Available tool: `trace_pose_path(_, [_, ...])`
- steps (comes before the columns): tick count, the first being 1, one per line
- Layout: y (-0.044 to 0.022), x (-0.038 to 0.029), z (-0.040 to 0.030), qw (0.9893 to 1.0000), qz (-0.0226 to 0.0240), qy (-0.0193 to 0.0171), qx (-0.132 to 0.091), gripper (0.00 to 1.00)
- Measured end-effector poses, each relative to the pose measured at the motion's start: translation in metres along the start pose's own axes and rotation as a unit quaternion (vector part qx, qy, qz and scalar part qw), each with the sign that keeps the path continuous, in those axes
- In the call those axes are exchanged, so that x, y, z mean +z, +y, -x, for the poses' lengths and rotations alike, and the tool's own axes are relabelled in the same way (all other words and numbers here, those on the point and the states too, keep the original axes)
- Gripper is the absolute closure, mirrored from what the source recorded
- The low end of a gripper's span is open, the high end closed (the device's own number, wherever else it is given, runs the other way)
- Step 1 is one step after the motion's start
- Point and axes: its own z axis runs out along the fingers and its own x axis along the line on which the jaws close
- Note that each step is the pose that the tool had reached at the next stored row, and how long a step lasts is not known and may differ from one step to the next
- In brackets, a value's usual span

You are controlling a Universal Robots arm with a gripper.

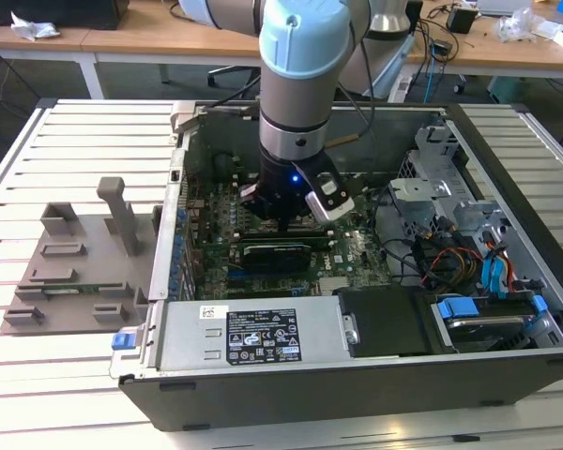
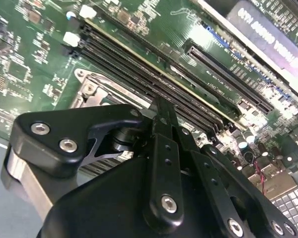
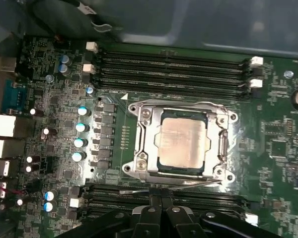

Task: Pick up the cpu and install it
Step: 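Install the second cpu locking lever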

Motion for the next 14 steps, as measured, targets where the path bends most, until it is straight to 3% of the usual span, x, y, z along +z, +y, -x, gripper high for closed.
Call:
trace_pose_path(4, [0.0012, 0.0049, -0.0084, 1.0000, 0.0070, -0.0004, -0.003, 0.89])
trace_pose_path(14, [0.0099, 0.0128, -0.0214, 0.9998, 0.0123, 0.0004, -0.014, 0.89])
